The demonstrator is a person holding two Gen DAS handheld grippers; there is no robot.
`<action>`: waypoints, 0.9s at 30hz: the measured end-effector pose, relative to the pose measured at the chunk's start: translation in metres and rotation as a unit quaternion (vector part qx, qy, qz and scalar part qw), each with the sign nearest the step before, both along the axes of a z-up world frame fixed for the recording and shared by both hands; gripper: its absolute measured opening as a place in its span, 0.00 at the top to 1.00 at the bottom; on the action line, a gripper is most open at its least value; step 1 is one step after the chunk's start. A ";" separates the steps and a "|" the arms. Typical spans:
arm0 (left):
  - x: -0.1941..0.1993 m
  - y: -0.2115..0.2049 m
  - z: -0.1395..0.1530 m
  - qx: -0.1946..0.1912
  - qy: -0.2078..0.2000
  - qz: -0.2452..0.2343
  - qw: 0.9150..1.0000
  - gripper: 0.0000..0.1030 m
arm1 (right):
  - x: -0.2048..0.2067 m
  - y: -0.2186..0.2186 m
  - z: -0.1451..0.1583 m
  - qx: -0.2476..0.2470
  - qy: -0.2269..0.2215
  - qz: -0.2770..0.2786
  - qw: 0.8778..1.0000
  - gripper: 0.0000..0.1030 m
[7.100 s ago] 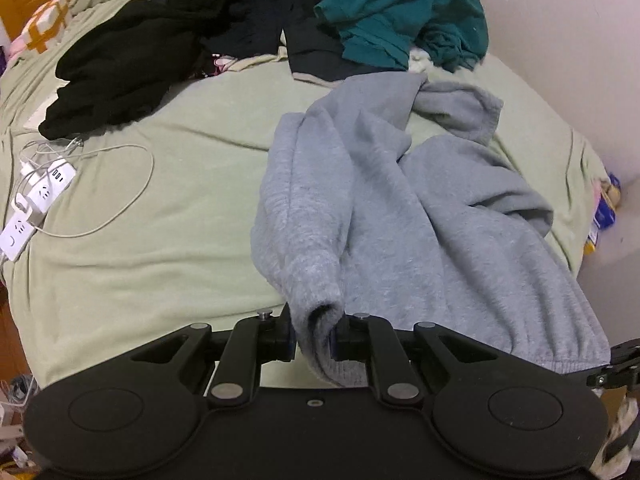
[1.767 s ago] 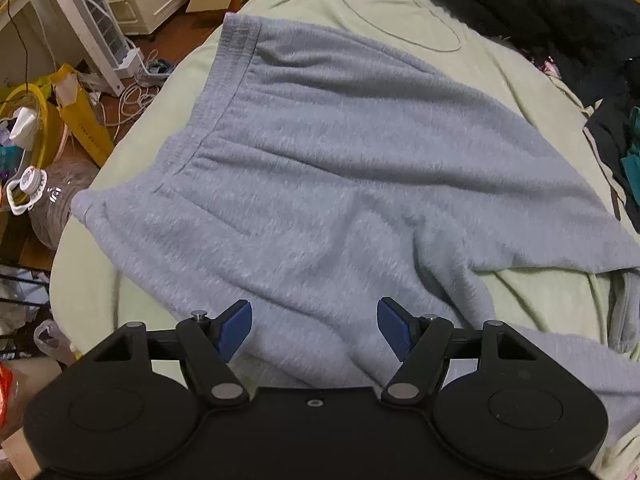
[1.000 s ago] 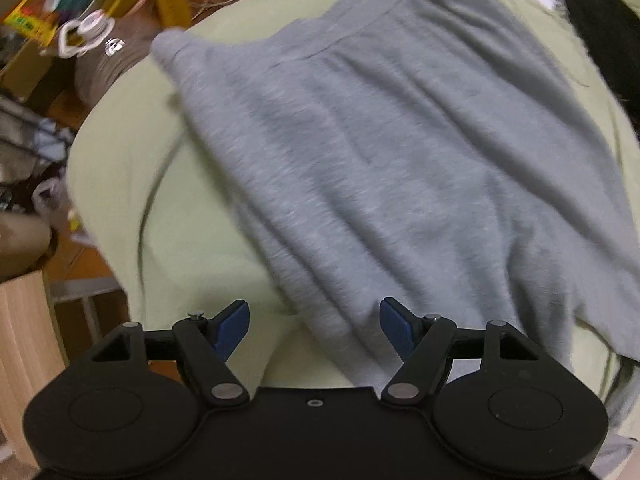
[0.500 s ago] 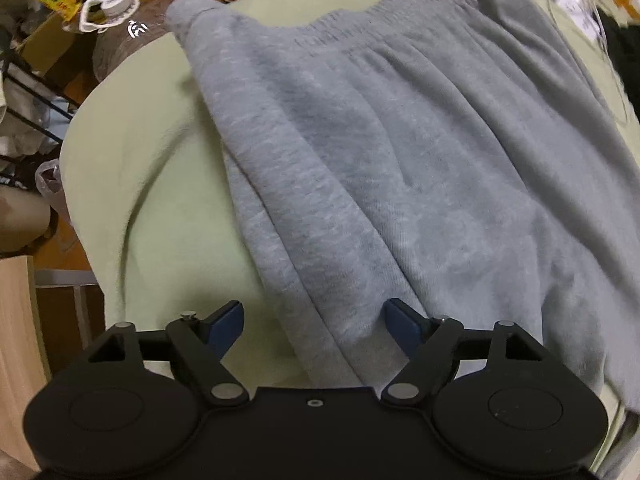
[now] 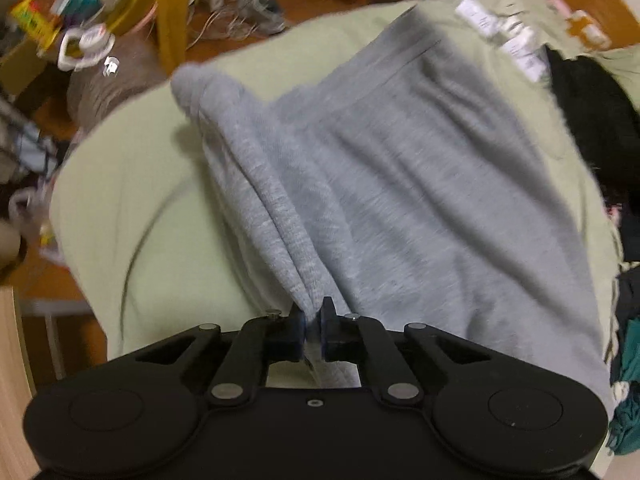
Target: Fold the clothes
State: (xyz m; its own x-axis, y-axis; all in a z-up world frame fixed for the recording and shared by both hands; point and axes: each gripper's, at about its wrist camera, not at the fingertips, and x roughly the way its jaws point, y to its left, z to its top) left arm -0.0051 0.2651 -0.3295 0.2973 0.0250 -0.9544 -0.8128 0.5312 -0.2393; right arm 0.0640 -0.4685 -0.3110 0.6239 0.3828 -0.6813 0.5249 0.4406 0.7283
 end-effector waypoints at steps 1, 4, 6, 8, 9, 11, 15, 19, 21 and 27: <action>0.000 0.001 0.004 -0.002 -0.008 0.001 1.000 0.95 | 0.000 0.004 0.012 -0.011 -0.009 0.010 1.000 0.91; -0.005 0.002 0.016 0.002 -0.020 -0.013 1.000 0.95 | -0.008 0.000 0.021 -0.031 -0.001 0.011 0.999 0.92; -0.015 0.002 0.020 0.007 -0.015 -0.028 0.999 0.95 | -0.019 -0.005 0.020 -0.036 0.012 0.005 0.999 0.92; -0.023 0.004 0.017 0.013 -0.003 -0.037 0.999 0.94 | -0.030 -0.007 0.020 -0.048 0.027 0.012 0.998 0.92; -0.029 0.004 0.014 0.017 0.005 -0.043 0.999 0.94 | -0.036 -0.006 0.020 -0.058 0.035 0.021 0.998 0.92; -0.038 0.005 0.007 0.025 0.021 -0.055 0.998 0.94 | -0.045 -0.005 0.013 -0.076 0.052 0.034 0.995 0.92; -0.053 0.002 -0.018 0.024 0.063 -0.069 0.995 0.90 | -0.067 -0.010 -0.024 -0.107 0.111 0.037 0.987 0.92; -0.053 -0.001 -0.031 0.018 0.080 -0.074 0.994 0.85 | -0.069 -0.005 -0.050 -0.140 0.140 0.062 0.978 0.92; -0.052 0.001 -0.027 0.019 0.078 -0.071 0.994 0.81 | -0.070 -0.002 -0.056 -0.152 0.147 0.067 0.975 0.92; -0.059 0.026 0.000 0.042 0.032 -0.045 0.998 0.42 | -0.073 0.001 -0.061 -0.172 0.153 0.048 0.972 0.68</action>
State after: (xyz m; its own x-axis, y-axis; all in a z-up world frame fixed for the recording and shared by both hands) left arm -0.0645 0.2915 -0.3290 0.2398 0.0816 -0.9674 -0.7728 0.6192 -0.1394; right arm -0.0093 -0.4673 -0.3715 0.3439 0.1455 -0.9277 0.6389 0.6878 0.3447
